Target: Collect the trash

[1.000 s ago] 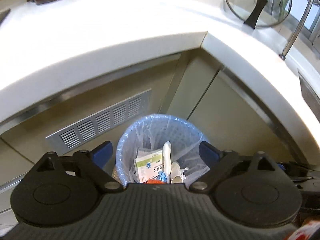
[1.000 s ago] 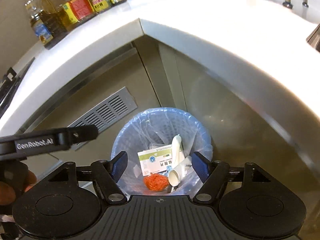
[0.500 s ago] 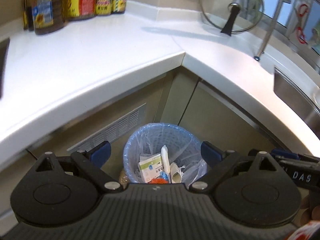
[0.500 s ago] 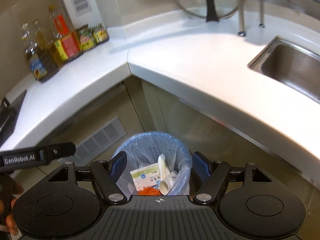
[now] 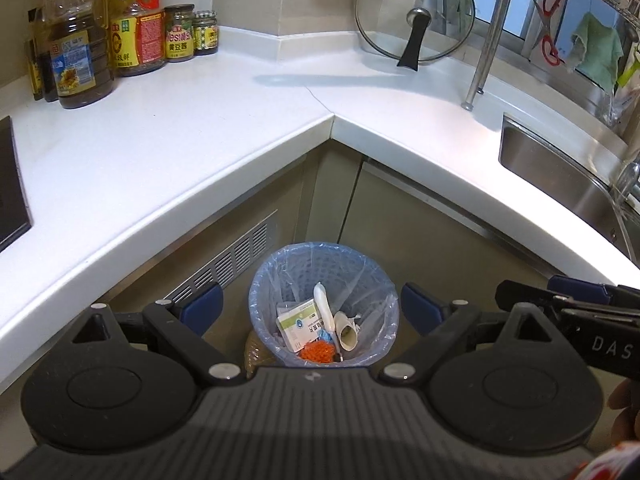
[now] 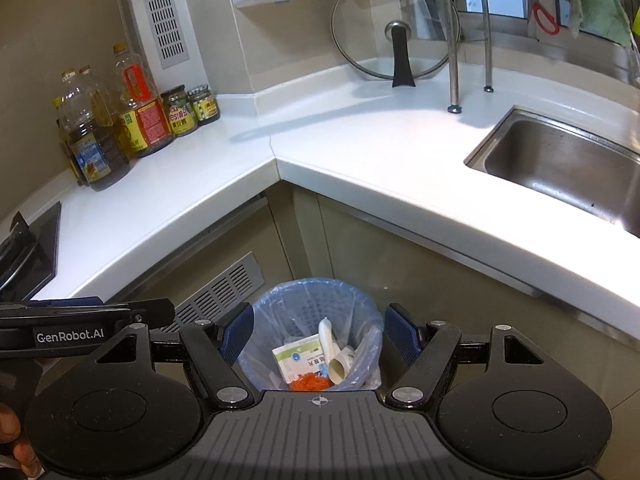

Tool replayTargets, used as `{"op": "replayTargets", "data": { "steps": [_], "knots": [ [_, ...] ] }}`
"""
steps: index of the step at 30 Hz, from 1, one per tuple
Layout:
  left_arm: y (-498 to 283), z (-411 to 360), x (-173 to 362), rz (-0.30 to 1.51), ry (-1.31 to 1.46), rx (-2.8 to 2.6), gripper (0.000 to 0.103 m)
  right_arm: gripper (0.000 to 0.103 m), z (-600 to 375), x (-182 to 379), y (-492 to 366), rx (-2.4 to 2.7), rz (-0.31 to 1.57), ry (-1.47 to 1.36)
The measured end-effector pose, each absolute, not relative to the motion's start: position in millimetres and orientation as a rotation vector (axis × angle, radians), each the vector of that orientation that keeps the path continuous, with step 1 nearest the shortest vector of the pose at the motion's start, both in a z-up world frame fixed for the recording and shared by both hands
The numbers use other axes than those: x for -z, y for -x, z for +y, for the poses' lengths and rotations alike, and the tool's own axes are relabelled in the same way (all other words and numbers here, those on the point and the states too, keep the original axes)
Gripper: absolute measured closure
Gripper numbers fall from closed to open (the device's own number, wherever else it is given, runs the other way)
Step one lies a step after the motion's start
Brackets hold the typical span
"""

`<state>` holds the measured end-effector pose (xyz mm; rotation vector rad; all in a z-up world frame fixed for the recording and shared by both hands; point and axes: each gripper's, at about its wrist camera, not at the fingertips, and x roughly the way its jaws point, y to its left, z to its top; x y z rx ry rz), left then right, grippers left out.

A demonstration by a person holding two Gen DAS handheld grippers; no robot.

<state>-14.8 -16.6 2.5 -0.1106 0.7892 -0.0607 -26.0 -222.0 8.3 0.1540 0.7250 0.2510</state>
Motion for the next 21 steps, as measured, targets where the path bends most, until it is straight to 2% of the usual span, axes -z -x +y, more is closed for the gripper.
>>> {"op": "replayTargets", "data": {
  "steps": [21],
  "knots": [
    [13, -22, -18, 0.778, 0.106, 0.015, 0.009, 0.030, -226, -27, 17, -0.301, 0.730, -0.105]
  ]
}}
